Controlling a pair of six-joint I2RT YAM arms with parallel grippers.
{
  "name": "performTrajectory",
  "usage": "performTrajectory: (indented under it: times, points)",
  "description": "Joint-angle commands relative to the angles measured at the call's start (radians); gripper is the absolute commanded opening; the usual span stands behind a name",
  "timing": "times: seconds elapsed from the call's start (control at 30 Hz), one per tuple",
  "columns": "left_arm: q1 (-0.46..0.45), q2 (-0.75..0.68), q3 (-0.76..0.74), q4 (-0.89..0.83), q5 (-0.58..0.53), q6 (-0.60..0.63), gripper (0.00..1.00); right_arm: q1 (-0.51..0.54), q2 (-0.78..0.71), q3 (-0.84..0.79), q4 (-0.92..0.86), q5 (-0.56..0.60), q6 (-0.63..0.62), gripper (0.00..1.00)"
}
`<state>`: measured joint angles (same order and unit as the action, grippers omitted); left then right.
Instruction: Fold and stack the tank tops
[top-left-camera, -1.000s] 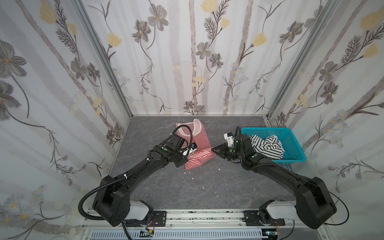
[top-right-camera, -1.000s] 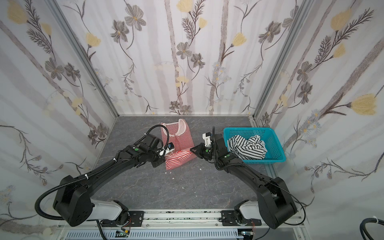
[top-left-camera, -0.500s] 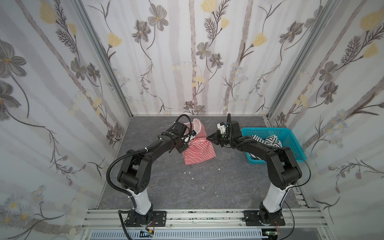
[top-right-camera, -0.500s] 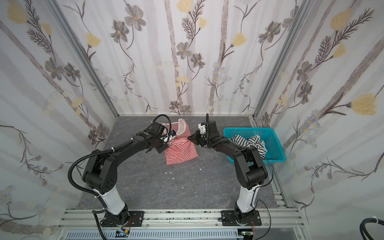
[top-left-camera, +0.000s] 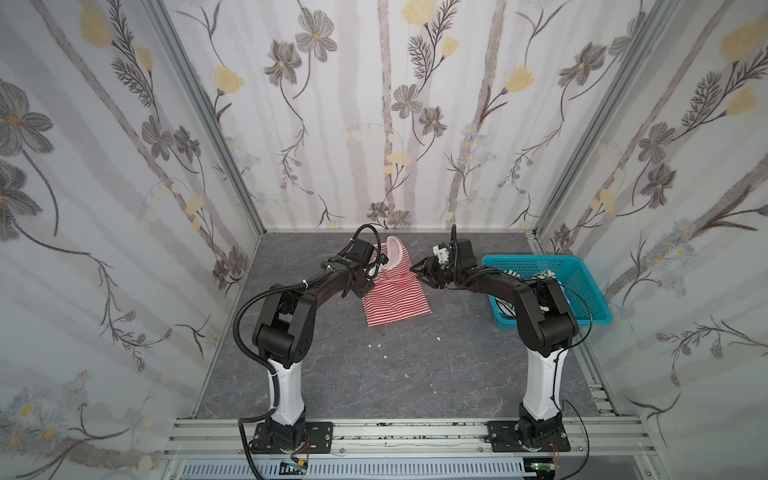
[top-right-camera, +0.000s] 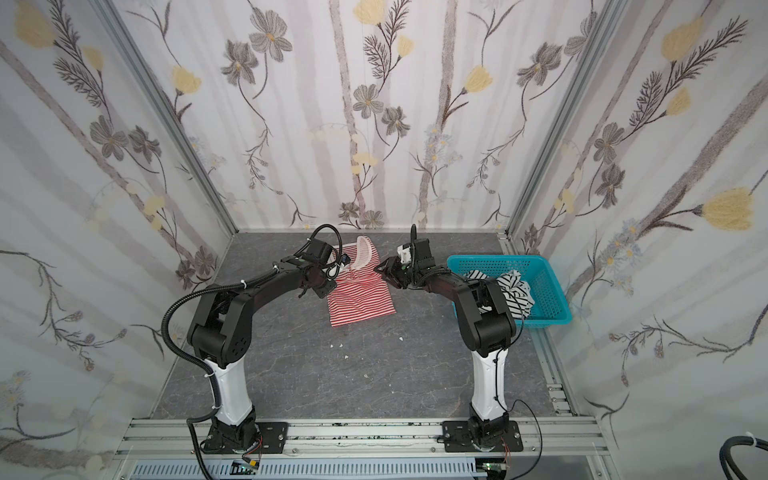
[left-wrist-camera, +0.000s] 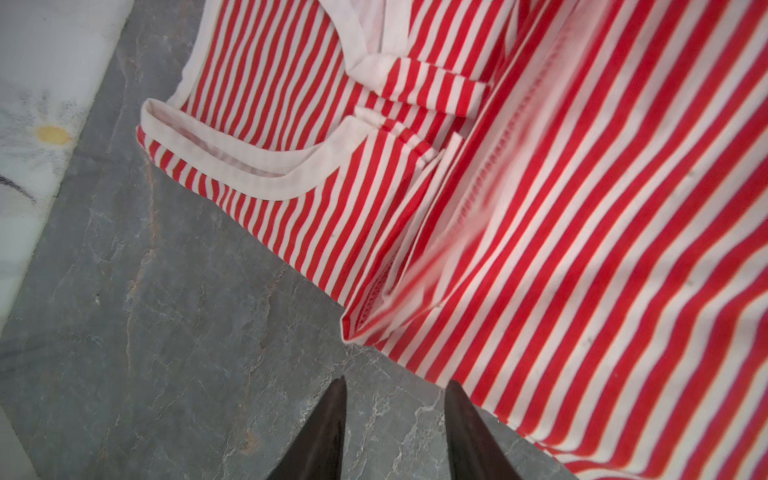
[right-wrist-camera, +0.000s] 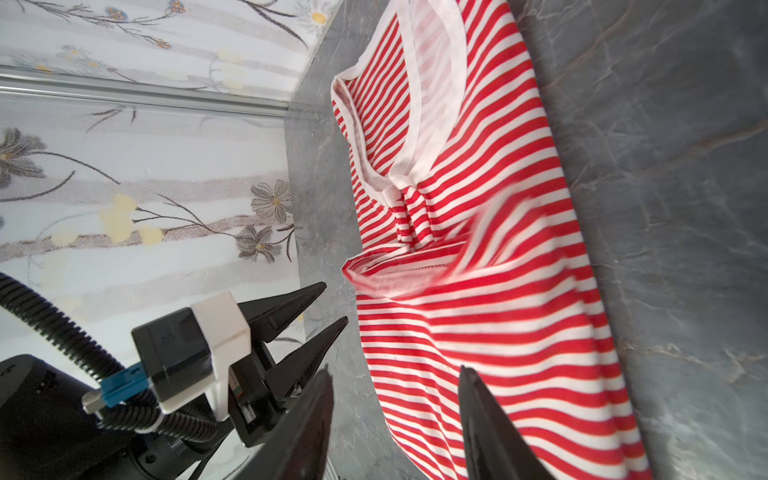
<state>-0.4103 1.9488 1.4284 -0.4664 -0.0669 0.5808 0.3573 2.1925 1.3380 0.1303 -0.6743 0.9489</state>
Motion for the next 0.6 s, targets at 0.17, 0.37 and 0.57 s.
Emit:
performTrajectory:
  times: [0.17,0.37,0.57]
  points:
    - [0.007,-0.127,-0.046,0.034,0.111,-0.078,0.44,0.026,-0.11,-0.086,-0.011,0.071,-0.032,0.47]
    - [0.005,-0.092,-0.097,0.035,0.176,-0.084,0.33,0.075,-0.058,-0.083,-0.011,0.084,-0.026,0.26]
    - [0.005,-0.012,-0.085,0.048,0.167,-0.089,0.34,0.091,0.0,-0.086,-0.014,0.121,-0.016,0.23]
